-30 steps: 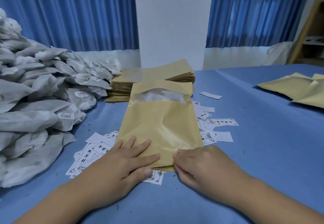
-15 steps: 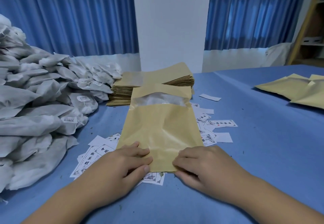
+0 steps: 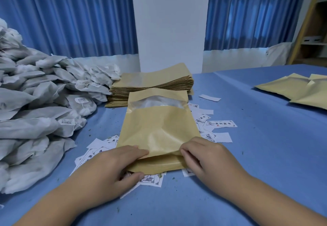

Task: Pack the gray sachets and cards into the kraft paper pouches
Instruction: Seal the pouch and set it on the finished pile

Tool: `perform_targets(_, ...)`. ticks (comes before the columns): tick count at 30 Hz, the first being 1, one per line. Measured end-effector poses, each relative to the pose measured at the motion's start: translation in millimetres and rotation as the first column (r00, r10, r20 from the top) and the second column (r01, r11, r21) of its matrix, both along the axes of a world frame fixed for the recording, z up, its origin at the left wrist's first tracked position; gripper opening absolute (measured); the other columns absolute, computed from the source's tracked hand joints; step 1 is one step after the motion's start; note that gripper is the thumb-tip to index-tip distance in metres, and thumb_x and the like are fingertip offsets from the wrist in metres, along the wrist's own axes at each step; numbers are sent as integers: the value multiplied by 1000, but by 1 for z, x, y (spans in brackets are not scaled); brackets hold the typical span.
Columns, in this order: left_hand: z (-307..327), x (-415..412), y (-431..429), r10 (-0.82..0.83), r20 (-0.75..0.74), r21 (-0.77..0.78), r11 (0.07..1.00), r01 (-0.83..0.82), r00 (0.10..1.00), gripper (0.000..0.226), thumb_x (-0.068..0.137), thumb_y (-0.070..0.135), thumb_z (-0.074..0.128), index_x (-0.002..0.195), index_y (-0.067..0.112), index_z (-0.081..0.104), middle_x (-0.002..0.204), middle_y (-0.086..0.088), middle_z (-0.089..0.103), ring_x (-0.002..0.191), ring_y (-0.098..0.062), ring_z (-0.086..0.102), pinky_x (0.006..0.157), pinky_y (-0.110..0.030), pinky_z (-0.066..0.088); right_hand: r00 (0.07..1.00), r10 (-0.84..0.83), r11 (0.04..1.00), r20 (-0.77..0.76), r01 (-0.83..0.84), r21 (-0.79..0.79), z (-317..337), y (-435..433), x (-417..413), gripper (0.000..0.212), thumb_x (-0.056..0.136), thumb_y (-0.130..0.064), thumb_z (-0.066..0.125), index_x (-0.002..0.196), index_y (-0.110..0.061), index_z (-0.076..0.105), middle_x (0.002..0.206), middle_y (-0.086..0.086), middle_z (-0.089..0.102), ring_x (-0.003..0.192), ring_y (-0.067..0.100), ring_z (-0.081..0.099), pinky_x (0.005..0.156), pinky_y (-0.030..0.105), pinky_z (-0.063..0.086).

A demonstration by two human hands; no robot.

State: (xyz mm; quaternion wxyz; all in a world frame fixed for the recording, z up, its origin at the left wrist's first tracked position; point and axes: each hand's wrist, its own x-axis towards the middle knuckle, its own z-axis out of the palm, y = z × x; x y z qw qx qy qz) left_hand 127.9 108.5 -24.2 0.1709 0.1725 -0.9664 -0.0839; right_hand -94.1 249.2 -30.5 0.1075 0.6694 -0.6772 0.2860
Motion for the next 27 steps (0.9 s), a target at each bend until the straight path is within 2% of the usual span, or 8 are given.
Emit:
perform_targets(5, 12, 2, 9, -39, 0, -221, 975, 38, 999, 47, 74, 33, 64, 119, 22, 68, 108, 15, 68, 88, 3, 62, 71, -2, 38, 999, -7, 1000, 54, 8, -25, 3, 2, -1, 19, 94, -21, 50, 88, -15, 66, 79, -2, 59, 67, 22, 56, 61, 38, 49)
perform_targets(7, 11, 0, 10, -57, 4, -289, 956, 56, 998, 45, 71, 25, 59, 115, 20, 70, 104, 12, 70, 82, -4, 67, 62, -9, 46, 999, -14, 999, 38, 15, -46, 5, 4, 0, 24, 92, -24, 46, 84, -15, 67, 77, -3, 60, 64, 22, 56, 56, 37, 49)
perform_targets(10, 9, 1, 6, -75, 5, -338, 938, 73, 997, 42, 62, 11, 76, 104, 20, 74, 96, 8, 71, 74, -9, 69, 54, -16, 49, 999, -18, 999, -41, 16, -51, 9, 9, 0, 28, 87, -29, 41, 76, -18, 65, 69, -5, 56, 57, 19, 52, 47, 32, 45)
perform_targets(12, 8, 0, 5, -58, -3, -318, 947, 54, 998, 37, 60, 8, 86, 94, 21, 76, 89, 9, 69, 67, -10, 68, 49, -15, 47, 992, 16, 1000, -122, -16, 6, 10, 12, 2, 23, 82, -30, 45, 73, -20, 63, 67, -7, 53, 58, 17, 50, 45, 30, 43)
perform_targets(16, 3, -1, 3, -31, -53, -229, 973, 18, 998, 14, 75, 26, 68, 85, 27, 78, 84, 13, 67, 65, -8, 67, 48, -18, 50, 962, 164, 976, -217, -127, 176, 10, 13, 4, 19, 84, -37, 51, 82, -25, 65, 81, -10, 57, 72, 15, 52, 59, 30, 45)
perform_targets(20, -3, 1, -3, 60, -73, -12, 998, -61, 996, 13, 86, 25, 71, 92, 34, 77, 89, 23, 63, 84, -5, 67, 70, -24, 52, 936, 223, 949, -271, -144, 281, 10, 5, 1, 40, 93, -49, 31, 105, -28, 64, 102, -13, 56, 91, 13, 48, 80, 28, 40)
perform_targets(24, -3, -4, -5, 81, -108, 43, 996, -76, 991, 13, 86, 20, 72, 87, 32, 75, 82, 24, 58, 81, 3, 60, 73, -16, 44, 917, 225, 952, -328, -136, 273, 18, -8, 9, 40, 94, -54, 34, 92, -22, 57, 87, -6, 48, 79, 17, 39, 67, 33, 35)
perform_targets(27, 0, -4, -6, 140, -149, 88, 988, -128, 979, 16, 88, 16, 68, 82, 30, 71, 78, 20, 60, 80, 2, 56, 72, -11, 40, 914, 198, 968, -355, -125, 218, 26, -26, 16, 31, 96, -46, 42, 91, -19, 57, 83, -4, 45, 78, 19, 40, 64, 32, 32)
